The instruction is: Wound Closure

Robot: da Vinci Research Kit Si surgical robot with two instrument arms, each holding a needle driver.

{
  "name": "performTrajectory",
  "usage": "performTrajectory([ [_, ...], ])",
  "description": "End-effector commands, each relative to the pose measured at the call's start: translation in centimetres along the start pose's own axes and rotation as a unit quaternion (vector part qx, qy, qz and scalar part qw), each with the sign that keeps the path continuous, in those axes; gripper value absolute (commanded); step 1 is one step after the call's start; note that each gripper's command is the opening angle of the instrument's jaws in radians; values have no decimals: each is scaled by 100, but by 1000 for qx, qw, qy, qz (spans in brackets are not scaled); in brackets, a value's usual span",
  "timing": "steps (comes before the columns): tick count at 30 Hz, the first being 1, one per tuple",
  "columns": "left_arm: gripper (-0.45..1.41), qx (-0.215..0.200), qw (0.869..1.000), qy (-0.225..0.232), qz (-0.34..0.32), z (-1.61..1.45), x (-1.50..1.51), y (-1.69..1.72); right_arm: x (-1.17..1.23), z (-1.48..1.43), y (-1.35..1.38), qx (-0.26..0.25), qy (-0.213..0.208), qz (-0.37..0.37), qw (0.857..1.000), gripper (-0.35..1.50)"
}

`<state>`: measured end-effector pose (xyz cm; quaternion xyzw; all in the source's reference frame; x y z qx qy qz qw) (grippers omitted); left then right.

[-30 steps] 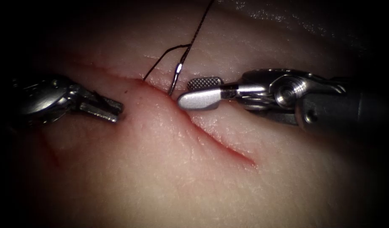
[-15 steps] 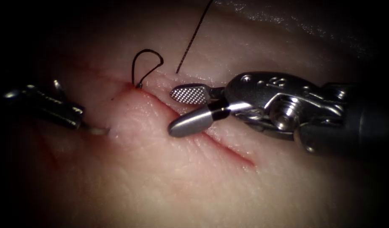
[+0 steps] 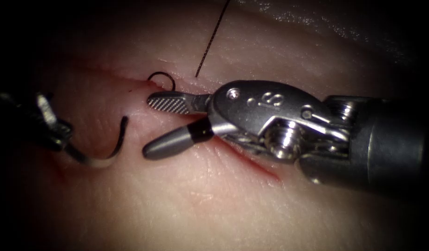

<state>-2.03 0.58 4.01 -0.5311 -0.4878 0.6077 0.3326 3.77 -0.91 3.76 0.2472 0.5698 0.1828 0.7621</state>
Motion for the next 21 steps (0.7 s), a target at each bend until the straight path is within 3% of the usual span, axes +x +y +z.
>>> performTrajectory([
  [1, -45, 0, 1000, 0, -1, 5, -2, -3, -1, 12, 4, -1, 0, -6, 1000, 95],
  [5, -45, -8, 1000, 7, -13, 4, 7, 13, -13, 27, 6, -5, -3, -13, 1000, 100],
  [10, -45, -25, 999, 22, 14, -3, 23, 44, -45, 46, 9, -7, -24, -31, 999, 100],
  [21, -45, -27, 990, 65, 124, -26, 54, 72, -114, 55, 19, -14, -86, -27, 996, 98],
])
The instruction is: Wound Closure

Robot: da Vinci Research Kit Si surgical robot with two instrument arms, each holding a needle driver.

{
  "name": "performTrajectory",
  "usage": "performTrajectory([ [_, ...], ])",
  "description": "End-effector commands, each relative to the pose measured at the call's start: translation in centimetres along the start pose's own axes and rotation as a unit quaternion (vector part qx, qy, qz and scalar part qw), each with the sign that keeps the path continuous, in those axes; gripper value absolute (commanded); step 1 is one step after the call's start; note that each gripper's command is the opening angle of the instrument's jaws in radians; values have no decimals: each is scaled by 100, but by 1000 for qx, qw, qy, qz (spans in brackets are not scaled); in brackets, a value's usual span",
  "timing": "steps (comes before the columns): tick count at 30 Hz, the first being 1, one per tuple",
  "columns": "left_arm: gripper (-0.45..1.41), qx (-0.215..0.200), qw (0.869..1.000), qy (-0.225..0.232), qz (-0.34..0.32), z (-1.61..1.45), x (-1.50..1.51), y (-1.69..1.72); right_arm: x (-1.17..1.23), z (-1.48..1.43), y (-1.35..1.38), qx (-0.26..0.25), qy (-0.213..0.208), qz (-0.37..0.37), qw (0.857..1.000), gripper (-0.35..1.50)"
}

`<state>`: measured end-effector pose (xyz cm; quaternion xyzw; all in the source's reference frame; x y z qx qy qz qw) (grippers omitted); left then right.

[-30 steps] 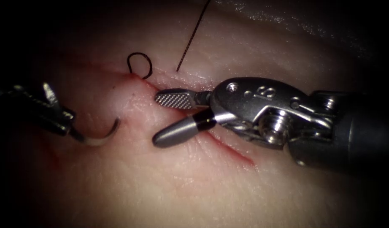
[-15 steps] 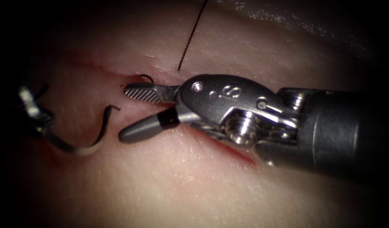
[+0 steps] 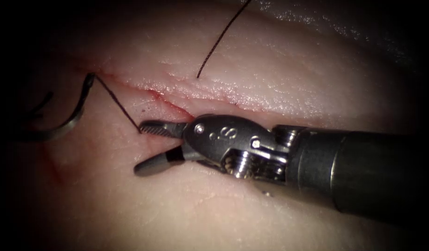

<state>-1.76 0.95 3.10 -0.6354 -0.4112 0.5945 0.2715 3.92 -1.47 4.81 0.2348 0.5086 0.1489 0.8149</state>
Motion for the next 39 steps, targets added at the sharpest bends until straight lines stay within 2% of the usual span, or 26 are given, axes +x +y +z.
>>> performTrajectory([
  [1, -45, 5, 1000, 2, 10, 3, -3, -5, -9, 9, 3, 0, -8, 5, 1000, 96],
  [8, -45, 14, 999, 7, 50, 0, 0, -3, -19, 11, 7, -6, -16, 15, 1000, 96],
  [12, -45, 15, 998, 6, 66, 0, 2, 1, -17, 10, 7, -6, -16, 19, 1000, 90],
  [19, -45, 13, 996, 12, 91, 1, 5, 6, -29, 18, 6, -9, -19, 36, 999, 83],
  [24, -45, 14, 994, 12, 105, 1, 5, 6, -1, 9, 15, -40, -5, 56, 998, 73],
  [26, -45, 12, 994, 11, 108, 1, 5, 6, 14, 5, 20, -50, 16, 52, 997, 69],
  [29, -45, 12, 993, 14, 114, 2, 5, 6, 30, 2, 27, -63, 23, 45, 997, 61],
  [36, -45, 10, 992, 15, 123, 4, 0, 5, 38, 11, 33, -73, 25, 42, 996, 42],
  [39, -45, 10, 991, 15, 130, 5, -1, 5, 37, 17, 34, -76, 25, 41, 996, 21],
])
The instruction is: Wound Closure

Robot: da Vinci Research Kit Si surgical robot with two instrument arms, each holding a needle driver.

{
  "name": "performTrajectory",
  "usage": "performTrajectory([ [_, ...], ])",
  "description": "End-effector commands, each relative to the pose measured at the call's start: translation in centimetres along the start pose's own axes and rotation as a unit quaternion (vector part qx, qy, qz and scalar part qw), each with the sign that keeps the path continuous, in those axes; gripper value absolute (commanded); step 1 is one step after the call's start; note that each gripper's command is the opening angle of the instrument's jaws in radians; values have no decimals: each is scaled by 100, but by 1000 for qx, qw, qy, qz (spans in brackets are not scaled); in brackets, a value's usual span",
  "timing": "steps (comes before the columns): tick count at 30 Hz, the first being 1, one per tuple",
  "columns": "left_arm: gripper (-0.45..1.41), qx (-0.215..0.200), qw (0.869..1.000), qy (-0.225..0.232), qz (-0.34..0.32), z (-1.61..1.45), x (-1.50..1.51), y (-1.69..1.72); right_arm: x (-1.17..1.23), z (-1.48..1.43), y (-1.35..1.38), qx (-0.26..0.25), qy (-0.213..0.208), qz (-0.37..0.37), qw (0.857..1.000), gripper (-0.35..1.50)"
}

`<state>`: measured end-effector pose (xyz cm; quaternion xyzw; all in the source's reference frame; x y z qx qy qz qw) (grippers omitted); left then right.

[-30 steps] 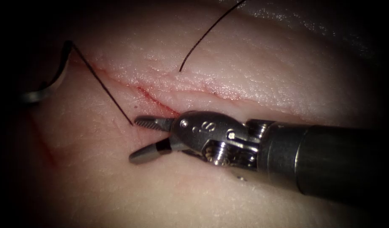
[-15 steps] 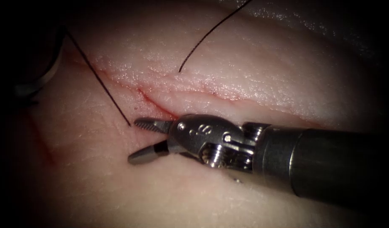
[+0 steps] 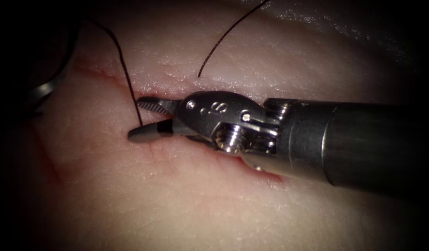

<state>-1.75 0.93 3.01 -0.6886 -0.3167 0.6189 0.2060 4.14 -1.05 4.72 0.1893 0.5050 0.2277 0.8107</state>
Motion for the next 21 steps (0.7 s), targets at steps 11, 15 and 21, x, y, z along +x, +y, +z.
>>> performTrajectory([
  [11, -45, 20, 999, 1, 32, 3, -7, -15, -10, -9, -21, 23, -20, -10, 999, -35],
  [15, -45, 64, 997, 3, 39, 3, -13, -30, 1, -31, -40, 36, -19, 7, 999, -35],
  [21, -45, 125, 991, 6, 55, 7, -35, -55, 42, -53, -78, 54, -1, 27, 998, -35],
])
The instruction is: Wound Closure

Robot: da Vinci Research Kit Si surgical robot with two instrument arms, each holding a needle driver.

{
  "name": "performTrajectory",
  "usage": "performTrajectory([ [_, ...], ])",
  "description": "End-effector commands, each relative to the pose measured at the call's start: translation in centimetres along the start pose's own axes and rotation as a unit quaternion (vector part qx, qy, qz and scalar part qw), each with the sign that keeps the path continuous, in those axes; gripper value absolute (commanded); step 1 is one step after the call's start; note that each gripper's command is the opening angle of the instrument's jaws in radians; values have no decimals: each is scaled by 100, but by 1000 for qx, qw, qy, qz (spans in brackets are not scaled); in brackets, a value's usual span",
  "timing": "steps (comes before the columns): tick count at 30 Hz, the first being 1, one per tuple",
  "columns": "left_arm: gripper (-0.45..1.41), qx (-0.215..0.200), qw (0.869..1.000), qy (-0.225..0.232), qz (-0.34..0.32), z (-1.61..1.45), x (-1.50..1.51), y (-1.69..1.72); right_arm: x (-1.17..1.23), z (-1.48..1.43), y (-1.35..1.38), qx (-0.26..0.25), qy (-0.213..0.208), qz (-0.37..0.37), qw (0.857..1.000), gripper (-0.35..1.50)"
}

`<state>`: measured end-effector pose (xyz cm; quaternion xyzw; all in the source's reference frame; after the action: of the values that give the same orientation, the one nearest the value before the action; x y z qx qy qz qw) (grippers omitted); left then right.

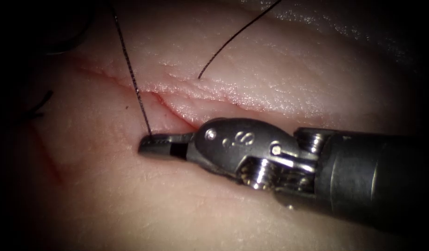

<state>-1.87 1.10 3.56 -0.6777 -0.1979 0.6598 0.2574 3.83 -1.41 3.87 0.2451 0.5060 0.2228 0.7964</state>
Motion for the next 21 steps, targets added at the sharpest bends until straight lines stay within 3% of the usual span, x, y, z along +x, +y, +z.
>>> performTrajectory([
  [1, -45, 9, 1000, 0, 5, 6, -10, -4, 17, 6, -14, 5, 6, 2, 1000, -35],
  [2, -45, 29, 1000, 3, -1, 10, -19, -8, 30, 6, -28, 7, 8, 8, 1000, -35],
  [9, -45, 64, 998, -6, -1, 17, -31, -6, 53, 14, -53, 8, 10, 20, 1000, -35],
  [15, -45, 72, 997, -6, 0, 13, -31, -3, 54, 17, -45, 6, 12, 4, 1000, -35],
  [16, -45, 72, 997, -6, 0, 11, -31, -4, 54, 15, -39, 4, 12, -2, 1000, 17],
  [18, -45, 79, 997, -6, 0, 5, -30, -6, 52, 11, -29, 2, 13, -16, 1000, 79],
  [19, -45, 85, 996, -8, 0, 2, -30, -7, 50, 8, -22, 2, 13, -24, 1000, 101],
  [21, -45, 102, 995, -9, 0, -9, -29, -11, 47, 2, -12, -3, 14, -35, 999, 115],
])
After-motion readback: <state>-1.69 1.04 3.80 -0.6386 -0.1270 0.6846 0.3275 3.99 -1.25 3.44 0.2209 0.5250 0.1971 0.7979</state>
